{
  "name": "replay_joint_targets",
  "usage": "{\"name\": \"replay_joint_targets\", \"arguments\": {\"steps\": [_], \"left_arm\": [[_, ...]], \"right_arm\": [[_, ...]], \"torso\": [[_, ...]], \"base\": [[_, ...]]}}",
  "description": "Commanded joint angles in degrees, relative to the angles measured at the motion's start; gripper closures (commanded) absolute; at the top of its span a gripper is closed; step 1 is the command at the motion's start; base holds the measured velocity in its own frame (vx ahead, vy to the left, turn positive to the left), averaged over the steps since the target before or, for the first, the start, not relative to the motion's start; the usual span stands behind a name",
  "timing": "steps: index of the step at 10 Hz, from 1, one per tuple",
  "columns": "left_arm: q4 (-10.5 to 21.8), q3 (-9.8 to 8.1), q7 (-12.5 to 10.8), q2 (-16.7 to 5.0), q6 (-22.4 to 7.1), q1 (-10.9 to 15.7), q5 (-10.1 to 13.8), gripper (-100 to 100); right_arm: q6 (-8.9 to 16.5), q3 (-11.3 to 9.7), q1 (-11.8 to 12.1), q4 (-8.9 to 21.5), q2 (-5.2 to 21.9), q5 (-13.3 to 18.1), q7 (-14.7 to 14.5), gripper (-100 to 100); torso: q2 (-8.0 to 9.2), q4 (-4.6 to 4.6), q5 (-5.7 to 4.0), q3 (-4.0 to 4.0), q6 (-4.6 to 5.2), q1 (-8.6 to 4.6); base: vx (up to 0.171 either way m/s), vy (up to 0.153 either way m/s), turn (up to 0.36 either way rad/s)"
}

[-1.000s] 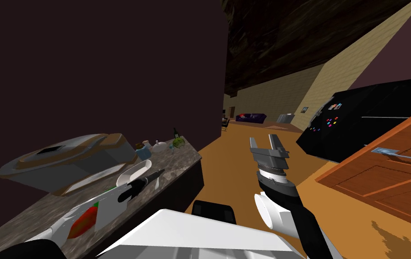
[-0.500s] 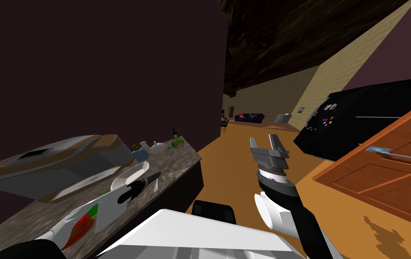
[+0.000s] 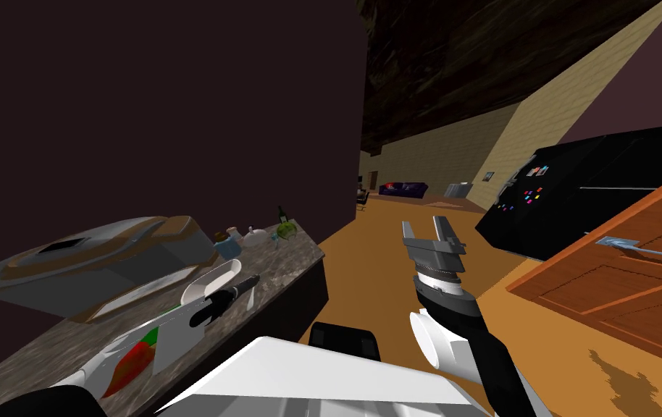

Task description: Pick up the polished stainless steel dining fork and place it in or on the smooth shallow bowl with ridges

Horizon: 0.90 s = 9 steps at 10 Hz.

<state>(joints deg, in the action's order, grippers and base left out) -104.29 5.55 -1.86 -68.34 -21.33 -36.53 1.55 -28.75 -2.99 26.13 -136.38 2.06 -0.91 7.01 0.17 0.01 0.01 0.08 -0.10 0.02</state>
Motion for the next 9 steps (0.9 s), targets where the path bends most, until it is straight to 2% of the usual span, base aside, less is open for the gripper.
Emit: {"name": "replay_joint_targets", "arguments": {"steps": [1,2,3,4,7,9], "left_arm": [[-1.90,-0.41,-0.50,-1.59,-0.87,-0.67,0.59,100],[-0.84,-0.12,-0.27,-1.05,-0.32,-0.20,0.46,100],[-0.91,-0.13,-0.34,-1.16,-0.39,-0.24,0.53,0],[-0.80,-1.51,-0.99,-2.88,-1.10,-0.21,0.14,100],[-0.53,-4.60,-2.78,-7.46,-3.07,-0.70,-0.55,100],[-0.47,-5.76,-3.45,-9.29,-3.79,-0.93,-0.71,100]], "right_arm": [[0.00,0.00,0.00,0.00,0.00,0.00,0.00,0],[0.00,0.00,0.00,0.00,0.00,0.00,0.00,0],[0.00,0.00,-0.01,0.00,0.00,0.00,0.00,0],[0.00,0.00,0.00,0.00,0.00,0.00,0.00,0],[0.00,0.00,-0.02,0.00,0.00,0.00,0.00,0],[0.01,0.00,-0.02,0.01,0.00,0.00,0.00,0]], "torso": [[0.00,0.00,0.00,0.00,0.00,0.00],[0.09,0.02,-0.01,0.06,0.00,-0.03],[0.04,0.02,0.00,0.03,0.05,-0.01],[-0.03,0.01,0.00,-0.01,0.06,0.00],[0.45,0.12,-0.07,0.27,0.00,0.09],[0.54,0.15,-0.07,0.34,-0.02,0.10]], "base": [[-0.044,-0.015,0.129],[-0.019,-0.008,0.027],[0.000,0.000,0.000],[-0.050,-0.006,0.018],[-0.132,0.022,0.034],[-0.112,0.026,0.029]]}}
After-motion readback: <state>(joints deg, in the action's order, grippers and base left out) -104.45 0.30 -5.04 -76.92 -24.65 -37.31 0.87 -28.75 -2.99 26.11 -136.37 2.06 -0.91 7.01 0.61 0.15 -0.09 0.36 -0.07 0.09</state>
